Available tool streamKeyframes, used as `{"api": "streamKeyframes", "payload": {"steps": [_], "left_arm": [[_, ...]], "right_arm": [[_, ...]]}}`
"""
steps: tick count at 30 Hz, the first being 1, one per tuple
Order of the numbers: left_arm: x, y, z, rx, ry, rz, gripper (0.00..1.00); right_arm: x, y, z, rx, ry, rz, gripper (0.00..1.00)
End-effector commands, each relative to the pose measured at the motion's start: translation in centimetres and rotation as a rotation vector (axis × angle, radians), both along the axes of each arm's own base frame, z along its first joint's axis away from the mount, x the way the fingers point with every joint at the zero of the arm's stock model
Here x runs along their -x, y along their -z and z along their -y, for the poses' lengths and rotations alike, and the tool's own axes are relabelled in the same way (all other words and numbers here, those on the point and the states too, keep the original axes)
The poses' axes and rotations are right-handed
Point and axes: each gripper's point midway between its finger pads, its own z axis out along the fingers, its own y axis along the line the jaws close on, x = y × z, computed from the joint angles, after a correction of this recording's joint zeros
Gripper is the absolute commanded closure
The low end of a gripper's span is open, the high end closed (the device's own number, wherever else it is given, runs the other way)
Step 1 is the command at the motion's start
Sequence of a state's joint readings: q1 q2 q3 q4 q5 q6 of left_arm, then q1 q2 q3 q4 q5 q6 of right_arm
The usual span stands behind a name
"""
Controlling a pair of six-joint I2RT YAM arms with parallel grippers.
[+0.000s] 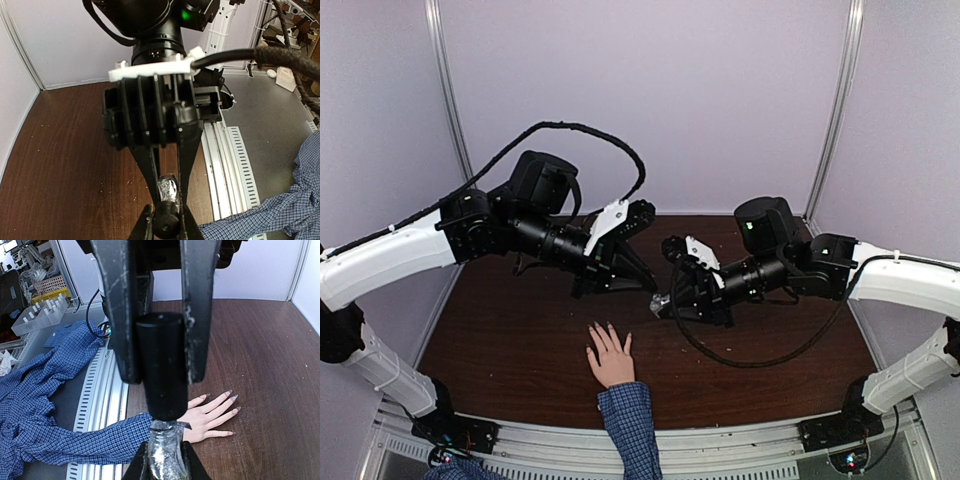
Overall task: Paint the nails
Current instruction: Close the nail polish bottle cap on the nail polish bottle.
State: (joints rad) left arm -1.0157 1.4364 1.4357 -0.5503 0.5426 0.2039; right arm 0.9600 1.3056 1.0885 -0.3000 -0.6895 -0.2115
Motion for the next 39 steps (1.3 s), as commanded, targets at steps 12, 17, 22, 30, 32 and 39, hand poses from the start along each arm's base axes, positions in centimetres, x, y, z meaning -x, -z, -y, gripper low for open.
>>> {"api": "streamKeyframes", "payload": {"steps": [12, 17, 22, 30, 32, 39], "left_arm": [[-0.5, -2.7, -1.6, 0.025, -0.056, 0.091, 1.00], [-0.8, -3.1, -2.1, 0.013, -0.075, 0.119, 1.00], [-1.0, -3.6, -2.3, 0.024, -0.087, 0.136, 1.00], [-0.7, -3.6, -1.9, 0.032, -0.063, 0.114, 1.00], [-0.5, -3.5, -1.7, 0.036, -0.053, 0.106, 1.00], [-0.1, -3.5, -1.2, 0.052, -0.022, 0.079, 1.00]], "right_arm": [[-0.7, -2.6, -0.7, -0.092, 0.025, 0.070, 1.00], [-0.6, -2.6, -0.7, -0.094, 0.021, 0.069, 1.00], [-0.6, -2.5, -0.9, -0.090, 0.014, 0.060, 1.00], [-0.5, -2.4, -1.0, -0.087, 0.006, 0.055, 1.00], [-0.5, -2.3, -1.0, -0.087, 0.005, 0.054, 1.00], [-0.6, -2.2, -1.1, -0.080, 0.005, 0.050, 1.00]]}}
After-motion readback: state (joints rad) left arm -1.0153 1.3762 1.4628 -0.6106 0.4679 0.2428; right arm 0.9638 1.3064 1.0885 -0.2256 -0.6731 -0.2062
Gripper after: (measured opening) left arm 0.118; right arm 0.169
